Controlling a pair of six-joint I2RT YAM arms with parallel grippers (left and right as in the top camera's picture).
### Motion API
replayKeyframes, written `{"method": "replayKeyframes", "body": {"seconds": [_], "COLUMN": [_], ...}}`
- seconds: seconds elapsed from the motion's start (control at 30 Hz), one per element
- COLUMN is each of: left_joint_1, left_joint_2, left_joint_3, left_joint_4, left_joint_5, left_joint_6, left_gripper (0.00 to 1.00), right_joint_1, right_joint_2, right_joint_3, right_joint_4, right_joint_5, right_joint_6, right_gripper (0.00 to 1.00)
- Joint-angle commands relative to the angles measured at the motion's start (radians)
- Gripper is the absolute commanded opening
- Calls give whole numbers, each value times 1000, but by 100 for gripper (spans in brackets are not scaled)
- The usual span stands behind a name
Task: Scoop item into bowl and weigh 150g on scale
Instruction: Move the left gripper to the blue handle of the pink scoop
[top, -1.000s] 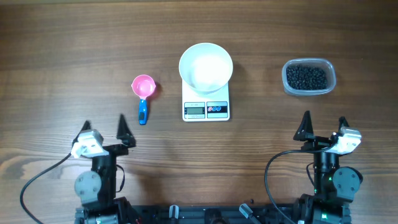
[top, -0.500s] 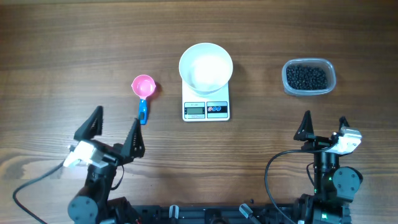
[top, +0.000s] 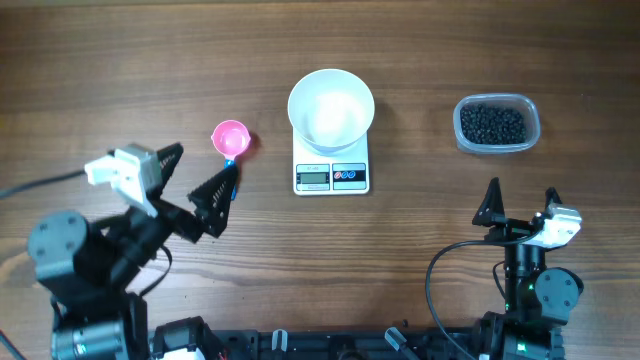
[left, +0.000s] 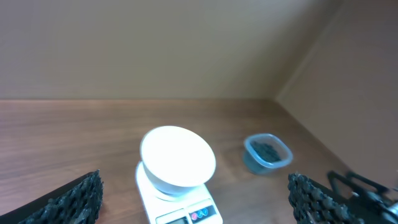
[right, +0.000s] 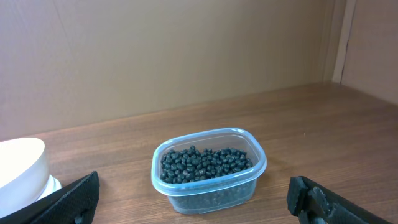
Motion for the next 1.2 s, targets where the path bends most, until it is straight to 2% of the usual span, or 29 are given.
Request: {"method": "replayKeyframes", "body": {"seconds": [0.0,0.1,0.23,0.37,0.5,0.6,0.87,1.0,1.17], "left_joint_1": [5,5,5,4,4,4,4,4,6], "left_joint_2": [43,64,122,230,356,432,613,720,765], "left_joint_3": [24,24,35,35,35,35,35,35,35], "left_joint_4": [-28,-47,-183,-296,-311,-315,-277,-280,-255], "left_joint_5": [131,117,-129,-270,-240,-190,-195,-366,-412], "left_joint_6": [40,39,-89,-119,-121,-174,-193,-239,-227], "left_gripper": [100,100,100,100,100,100,100,100,100], "right_joint_1": [4,4,4,4,4,4,4,4,4], "right_joint_2": [2,2,2,2,2,2,2,2,2], "right_joint_3": [-1,-1,-1,-1,-1,-1,-1,-1,-1], "right_joint_4": [3,3,3,3,3,3,3,3,3], "right_joint_5": [13,13,13,13,13,13,13,13,13], "right_joint_6": [0,-1,-1,0,-1,-1,-1,0,-1], "right_gripper": [100,100,100,100,100,99,100,100,100]}}
